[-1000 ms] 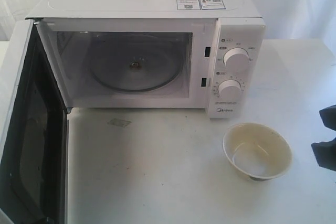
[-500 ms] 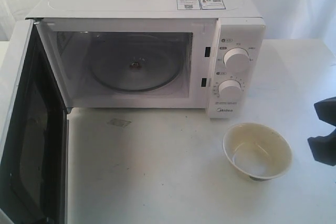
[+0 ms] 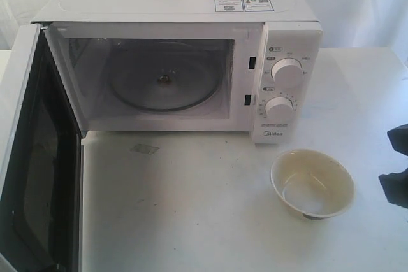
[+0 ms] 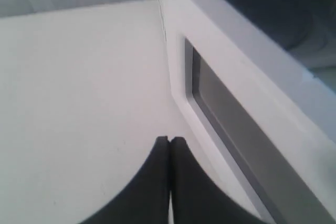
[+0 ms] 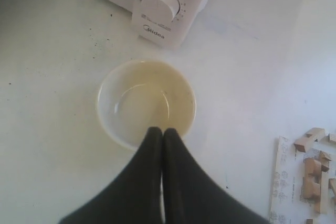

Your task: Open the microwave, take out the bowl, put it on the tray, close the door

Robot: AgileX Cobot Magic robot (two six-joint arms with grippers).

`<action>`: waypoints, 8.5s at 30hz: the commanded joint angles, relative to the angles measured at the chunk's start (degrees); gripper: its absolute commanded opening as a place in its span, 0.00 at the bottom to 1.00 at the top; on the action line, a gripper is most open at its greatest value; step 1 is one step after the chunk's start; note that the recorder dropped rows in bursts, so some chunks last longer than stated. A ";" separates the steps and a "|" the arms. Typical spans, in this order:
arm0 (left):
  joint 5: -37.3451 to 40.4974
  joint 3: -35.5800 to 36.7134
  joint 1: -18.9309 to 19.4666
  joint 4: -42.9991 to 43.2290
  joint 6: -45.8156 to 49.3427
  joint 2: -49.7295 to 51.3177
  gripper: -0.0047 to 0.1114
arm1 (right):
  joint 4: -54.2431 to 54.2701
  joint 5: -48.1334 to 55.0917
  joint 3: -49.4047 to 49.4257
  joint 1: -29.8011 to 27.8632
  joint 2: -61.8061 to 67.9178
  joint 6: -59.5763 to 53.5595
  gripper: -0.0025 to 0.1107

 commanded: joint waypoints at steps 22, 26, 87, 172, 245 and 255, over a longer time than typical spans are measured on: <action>9.29 -10.46 -0.05 -2.78 2.63 9.21 0.04 | -0.66 0.63 -0.03 -0.04 -0.26 -0.72 0.02; 20.10 -17.96 -0.05 -1.49 2.58 15.89 0.04 | -0.66 0.63 -0.03 -0.04 -0.26 -0.72 0.02; 24.35 -20.32 -6.06 -3.10 4.31 8.52 0.04 | -4.79 -53.96 -14.76 -5.27 45.23 -12.51 0.02; 33.49 -15.41 -6.06 5.59 -5.15 -8.97 0.04 | 3.72 -42.24 36.77 -28.19 -42.53 -1.67 0.02; 33.37 -15.41 -6.06 5.59 -5.15 -8.97 0.04 | 23.68 -33.09 43.19 -39.41 -42.53 -19.99 0.02; 33.37 -15.41 -6.06 5.59 -5.15 -8.97 0.04 | 23.68 -33.09 43.19 -39.41 -42.53 -19.99 0.02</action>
